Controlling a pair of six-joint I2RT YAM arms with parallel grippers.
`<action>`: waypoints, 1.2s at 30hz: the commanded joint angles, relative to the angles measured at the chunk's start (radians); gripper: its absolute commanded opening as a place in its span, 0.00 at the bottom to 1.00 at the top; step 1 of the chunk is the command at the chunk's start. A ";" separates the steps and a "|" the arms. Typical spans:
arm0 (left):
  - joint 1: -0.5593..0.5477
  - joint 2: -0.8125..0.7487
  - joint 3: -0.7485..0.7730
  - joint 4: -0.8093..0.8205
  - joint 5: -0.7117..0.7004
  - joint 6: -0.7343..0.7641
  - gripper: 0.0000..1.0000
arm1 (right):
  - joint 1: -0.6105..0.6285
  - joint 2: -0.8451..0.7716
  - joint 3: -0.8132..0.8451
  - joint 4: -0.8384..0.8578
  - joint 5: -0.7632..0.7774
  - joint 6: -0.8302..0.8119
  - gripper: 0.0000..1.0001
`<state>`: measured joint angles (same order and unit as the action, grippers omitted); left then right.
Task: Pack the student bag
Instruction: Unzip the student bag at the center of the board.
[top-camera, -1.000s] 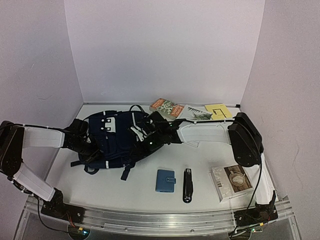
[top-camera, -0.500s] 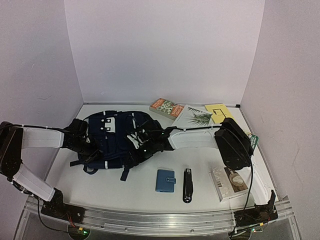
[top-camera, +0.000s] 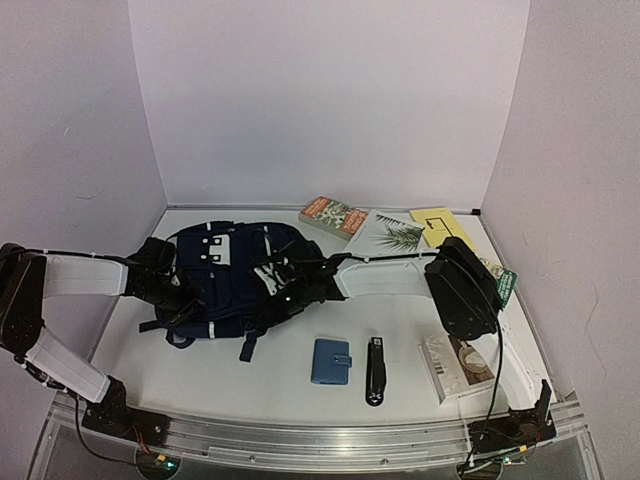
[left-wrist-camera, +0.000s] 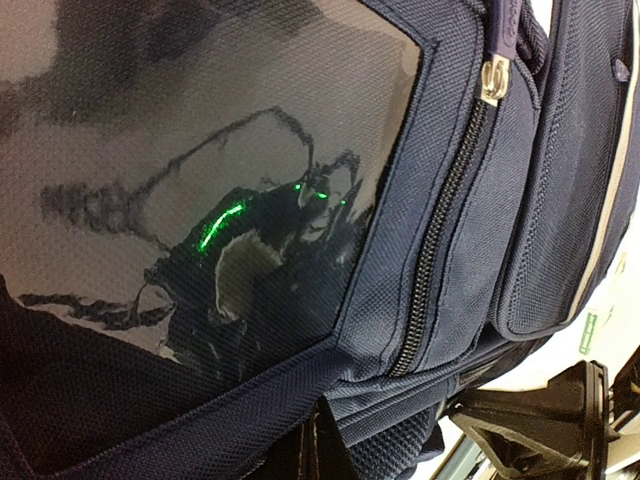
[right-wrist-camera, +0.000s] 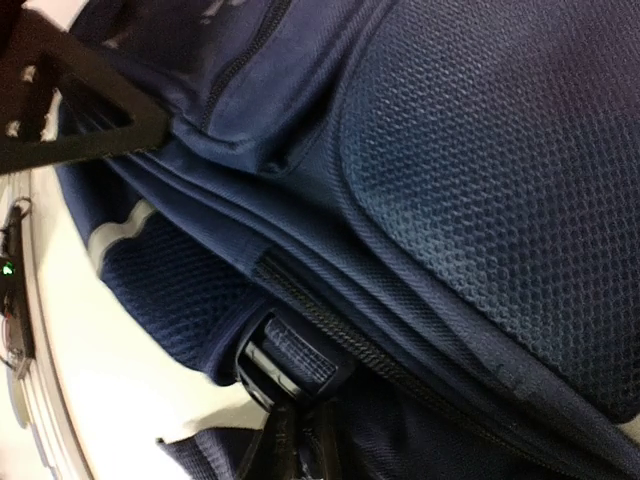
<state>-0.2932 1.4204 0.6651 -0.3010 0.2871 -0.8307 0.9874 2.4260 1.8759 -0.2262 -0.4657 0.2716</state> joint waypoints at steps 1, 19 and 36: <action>0.012 -0.010 -0.020 -0.067 -0.065 0.008 0.00 | -0.001 -0.090 -0.050 -0.005 -0.061 -0.012 0.00; 0.116 -0.042 0.014 -0.164 -0.130 0.086 0.00 | -0.100 -0.208 -0.207 -0.005 -0.042 -0.060 0.00; 0.134 -0.049 0.026 -0.159 -0.071 0.122 0.00 | -0.059 -0.234 -0.243 -0.095 -0.175 -0.262 0.16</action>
<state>-0.1681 1.3876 0.6750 -0.4130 0.2967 -0.7284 0.9178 2.2643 1.6451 -0.2066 -0.6354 0.1195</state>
